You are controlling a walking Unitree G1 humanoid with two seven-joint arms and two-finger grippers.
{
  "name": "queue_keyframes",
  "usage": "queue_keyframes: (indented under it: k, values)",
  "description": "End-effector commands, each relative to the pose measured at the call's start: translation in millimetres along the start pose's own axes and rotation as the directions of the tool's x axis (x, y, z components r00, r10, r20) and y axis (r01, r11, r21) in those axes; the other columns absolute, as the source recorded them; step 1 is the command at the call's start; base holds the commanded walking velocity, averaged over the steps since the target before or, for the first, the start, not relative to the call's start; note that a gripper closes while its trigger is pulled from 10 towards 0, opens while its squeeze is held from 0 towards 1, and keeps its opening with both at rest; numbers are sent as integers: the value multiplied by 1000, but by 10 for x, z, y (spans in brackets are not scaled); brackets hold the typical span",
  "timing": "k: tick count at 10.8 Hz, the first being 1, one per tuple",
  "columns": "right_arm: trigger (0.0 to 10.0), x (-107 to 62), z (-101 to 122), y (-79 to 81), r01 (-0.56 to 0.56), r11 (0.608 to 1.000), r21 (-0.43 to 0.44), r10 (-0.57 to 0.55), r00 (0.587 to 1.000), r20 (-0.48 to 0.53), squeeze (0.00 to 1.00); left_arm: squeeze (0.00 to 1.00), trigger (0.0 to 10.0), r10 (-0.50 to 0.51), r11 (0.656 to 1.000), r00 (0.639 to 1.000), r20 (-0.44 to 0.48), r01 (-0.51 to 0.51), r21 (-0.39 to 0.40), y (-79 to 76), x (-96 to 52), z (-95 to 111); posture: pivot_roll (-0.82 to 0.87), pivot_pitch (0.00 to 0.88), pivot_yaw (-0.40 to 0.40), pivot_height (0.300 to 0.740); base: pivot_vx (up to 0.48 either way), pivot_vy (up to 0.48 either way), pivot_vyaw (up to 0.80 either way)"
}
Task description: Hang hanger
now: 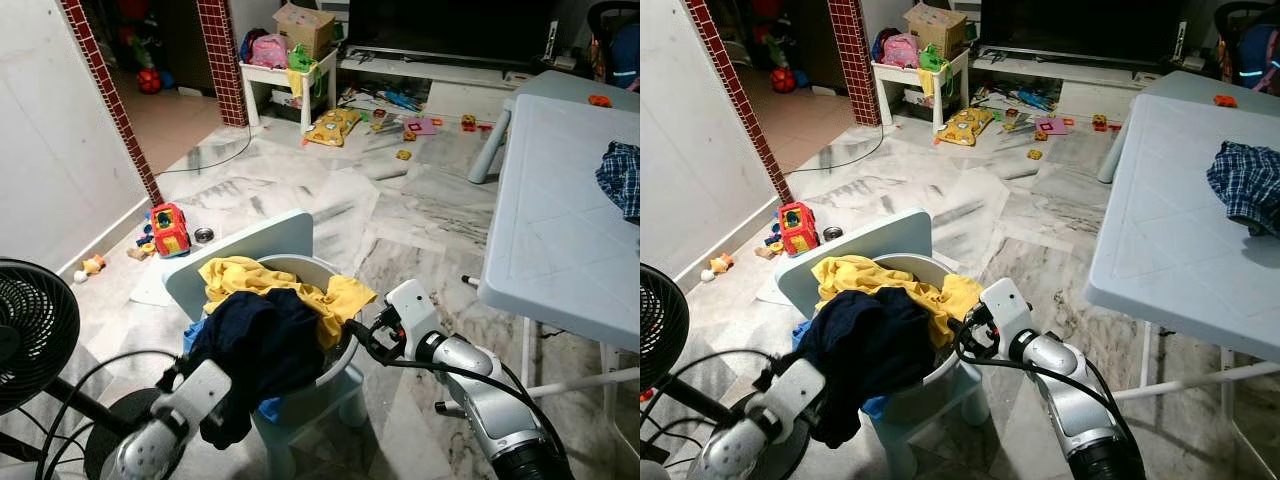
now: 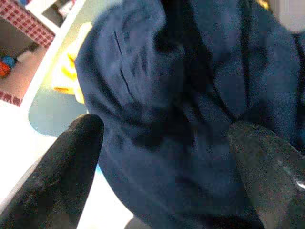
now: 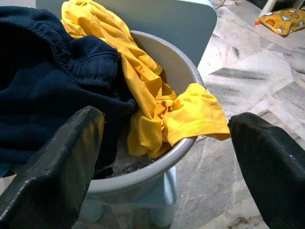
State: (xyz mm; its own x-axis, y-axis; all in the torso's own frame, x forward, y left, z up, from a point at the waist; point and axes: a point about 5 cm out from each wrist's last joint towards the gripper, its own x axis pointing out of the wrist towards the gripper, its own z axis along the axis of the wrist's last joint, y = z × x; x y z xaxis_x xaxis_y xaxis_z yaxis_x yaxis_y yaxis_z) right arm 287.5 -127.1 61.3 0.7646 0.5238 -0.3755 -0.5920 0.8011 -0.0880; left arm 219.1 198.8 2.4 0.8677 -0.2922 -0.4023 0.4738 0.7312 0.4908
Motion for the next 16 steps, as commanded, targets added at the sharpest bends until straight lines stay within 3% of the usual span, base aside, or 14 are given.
queue_keyframes:
  k: [1, 2, 6, 7, 10, 11, 12, 14, 16]
  values:
    - [10000, 24, 49, 1, -10, 1000, -15, 11, 1000, 13, 0, 733, 10000, -2, 1000, 1000, 7, 2, 14, 2, 20, 10, -149, 0, 32, 740, 0, 0, 0]
    - [10000, 22, 51, 2, -9, 1000, -15, 9, 1000, 14, 0, 1000, 10000, -8, 1000, 1000, 29, 8, 2, 12, 63, 51, -153, 0, 36, 740, 0, 0, 0]
    - [10000, 3, 41, -15, -2, 1000, -14, 3, 1000, 12, 0, 1000, 10000, -27, 999, 999, 36, 26, 26, 43, 161, 140, -161, 0, 37, 740, 0, 0, 0]
    - [10000, 4, 44, -16, -3, 1000, -15, 3, 1000, 12, 0, 0, 10000, -43, 999, 998, 47, 42, 27, 28, 192, 176, -164, 0, 34, 740, 0, 0, 0]
    - [10000, 11, 57, -20, -5, 1000, -17, 5, 1000, 14, 0, 0, 10000, -52, 998, 997, 65, 50, 32, 19, 226, 249, -168, 0, 34, 740, 0, 0, 0]
    - [10000, 10, 57, -21, -5, 1000, -17, 5, 1000, 14, 0, 0, 9255, -52, 998, 996, 68, 50, 31, 23, 233, 267, -168, 0, 34, 740, 0, 0, 0]
    - [10000, 8, 56, -18, -6, 1000, -17, 6, 1000, 13, 0, 0, 7765, -56, 998, 996, 71, 54, 30, 26, 245, 287, -172, 0, 35, 740, 0, 0, 0]
    - [10000, -5, 49, -9, -11, 1000, -15, 11, 1000, 12, 0, 0, 10000, -63, 998, 995, 71, 61, 29, 29, 255, 323, -178, 0, 40, 740, 0, 0, 0]
    - [10000, -29, 26, -3, -15, 1000, -10, 15, 1000, 6, 0, 0, 10000, -47, 999, 997, 59, 46, 21, 48, 213, 321, -175, 0, 40, 740, 0, 0, 0]
